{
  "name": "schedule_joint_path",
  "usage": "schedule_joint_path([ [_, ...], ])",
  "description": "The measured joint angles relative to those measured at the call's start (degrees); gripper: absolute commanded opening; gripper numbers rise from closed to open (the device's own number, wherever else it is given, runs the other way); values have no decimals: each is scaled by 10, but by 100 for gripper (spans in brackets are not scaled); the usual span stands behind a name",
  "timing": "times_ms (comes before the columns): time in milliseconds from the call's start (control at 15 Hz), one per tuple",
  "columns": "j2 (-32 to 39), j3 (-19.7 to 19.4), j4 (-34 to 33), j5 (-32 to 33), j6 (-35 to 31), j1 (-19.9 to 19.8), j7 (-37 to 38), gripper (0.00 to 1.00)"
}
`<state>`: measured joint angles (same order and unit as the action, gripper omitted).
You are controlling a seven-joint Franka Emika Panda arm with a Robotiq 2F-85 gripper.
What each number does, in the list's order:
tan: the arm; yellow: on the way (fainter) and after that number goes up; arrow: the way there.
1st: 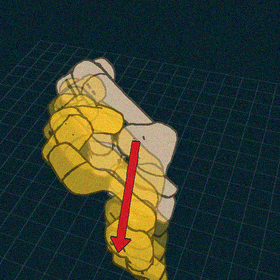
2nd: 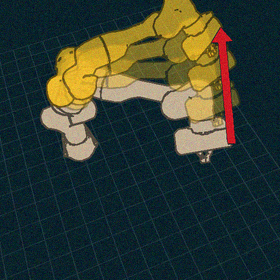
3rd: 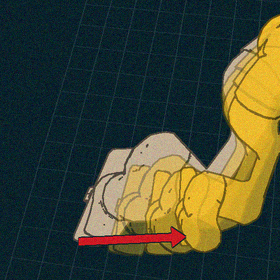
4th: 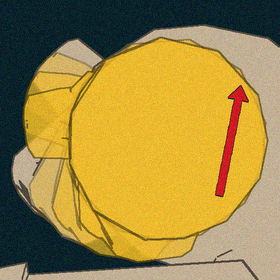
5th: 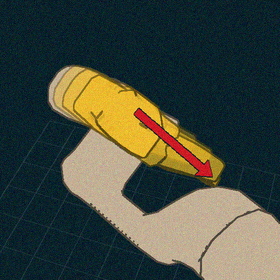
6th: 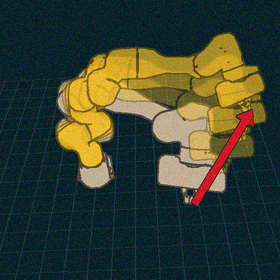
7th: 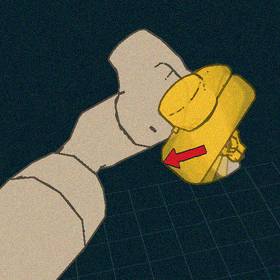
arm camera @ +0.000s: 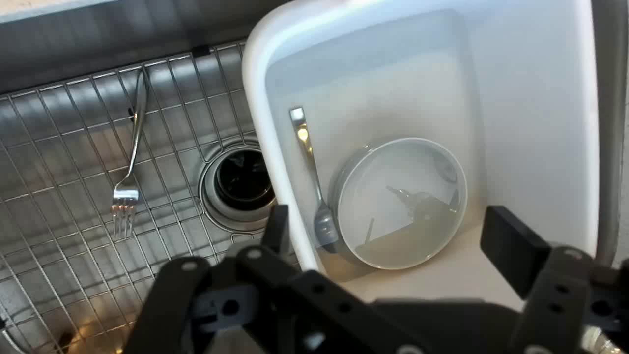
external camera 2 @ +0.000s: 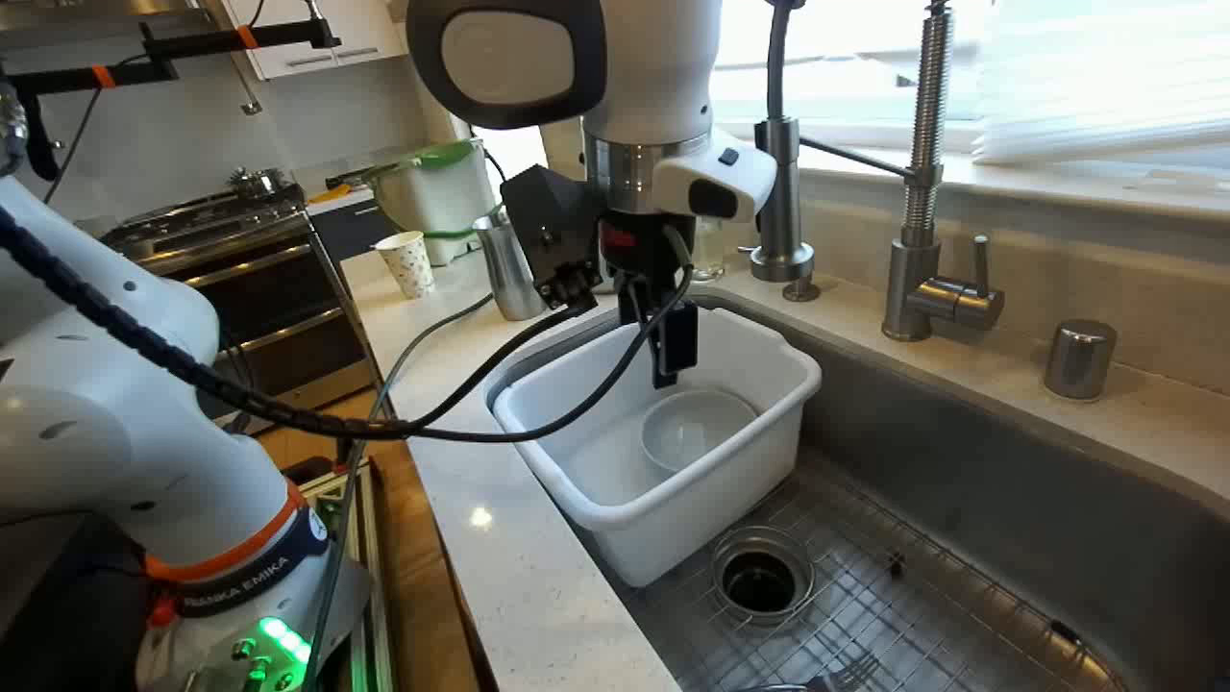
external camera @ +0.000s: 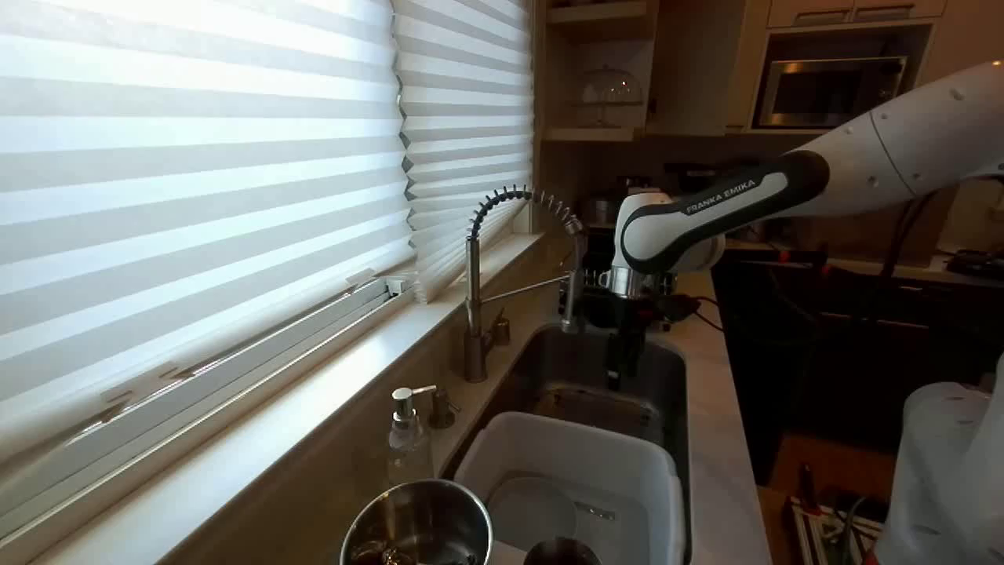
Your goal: Open the tap
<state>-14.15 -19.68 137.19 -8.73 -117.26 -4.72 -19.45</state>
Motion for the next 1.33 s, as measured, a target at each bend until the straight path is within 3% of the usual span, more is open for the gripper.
schedule_joint_path([
  [933,0,7,0,0,0,-5,-2,100],
  [1200,15,22,-12,1,-72,-6,-35,100],
  [1333,31,26,-28,14,-68,-8,-47,100],
])
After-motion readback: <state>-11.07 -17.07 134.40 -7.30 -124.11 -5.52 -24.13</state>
